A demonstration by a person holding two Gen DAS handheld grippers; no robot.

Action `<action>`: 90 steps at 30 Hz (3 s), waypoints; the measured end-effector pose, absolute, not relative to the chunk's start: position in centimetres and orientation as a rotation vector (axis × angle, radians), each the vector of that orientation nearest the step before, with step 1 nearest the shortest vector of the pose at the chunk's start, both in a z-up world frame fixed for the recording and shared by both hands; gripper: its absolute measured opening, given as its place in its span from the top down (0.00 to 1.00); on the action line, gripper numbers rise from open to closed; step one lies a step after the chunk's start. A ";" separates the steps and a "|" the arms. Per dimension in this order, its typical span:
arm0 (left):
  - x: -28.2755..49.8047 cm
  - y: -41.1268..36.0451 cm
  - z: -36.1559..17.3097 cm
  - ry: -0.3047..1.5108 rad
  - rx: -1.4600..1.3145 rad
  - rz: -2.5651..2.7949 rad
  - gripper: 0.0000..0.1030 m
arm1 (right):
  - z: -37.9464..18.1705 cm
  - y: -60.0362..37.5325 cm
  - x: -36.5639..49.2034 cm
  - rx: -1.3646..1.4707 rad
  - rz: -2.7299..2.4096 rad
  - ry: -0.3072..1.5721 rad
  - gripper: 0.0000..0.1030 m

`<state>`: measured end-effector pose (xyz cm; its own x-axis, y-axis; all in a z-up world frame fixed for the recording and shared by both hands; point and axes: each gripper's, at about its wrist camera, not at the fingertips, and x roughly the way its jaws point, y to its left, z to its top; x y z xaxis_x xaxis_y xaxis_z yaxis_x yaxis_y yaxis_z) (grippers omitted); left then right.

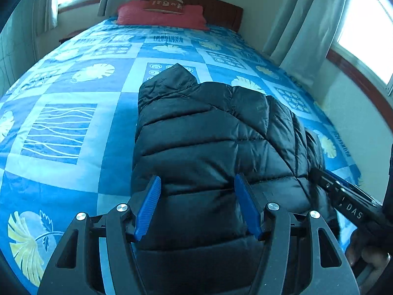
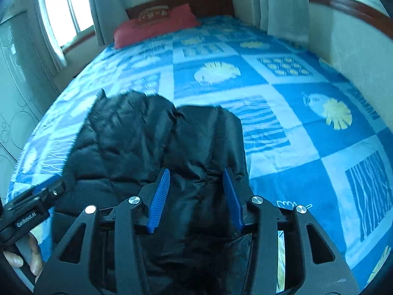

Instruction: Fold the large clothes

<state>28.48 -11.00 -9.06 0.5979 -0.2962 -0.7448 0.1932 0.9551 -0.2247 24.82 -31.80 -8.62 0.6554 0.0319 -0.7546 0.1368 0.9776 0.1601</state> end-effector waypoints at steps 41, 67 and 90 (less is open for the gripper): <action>28.7 -9.8 -10.6 0.887 -0.160 -0.234 0.33 | -10.1 -32.0 22.9 0.243 -0.098 0.774 0.56; 26.6 -1.8 -18.5 1.047 -1.044 -0.353 0.12 | -17.4 -39.1 22.1 0.866 0.161 0.863 0.10; 27.9 -1.6 -15.7 1.033 -0.937 -0.520 0.16 | -16.1 -34.7 26.2 0.912 0.400 0.805 0.59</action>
<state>27.87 -1.60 -15.74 0.4455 -0.7494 -0.4897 -0.0526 0.5241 -0.8500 26.23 -34.69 -16.12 0.6485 0.6188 -0.4434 0.0201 0.5683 0.8226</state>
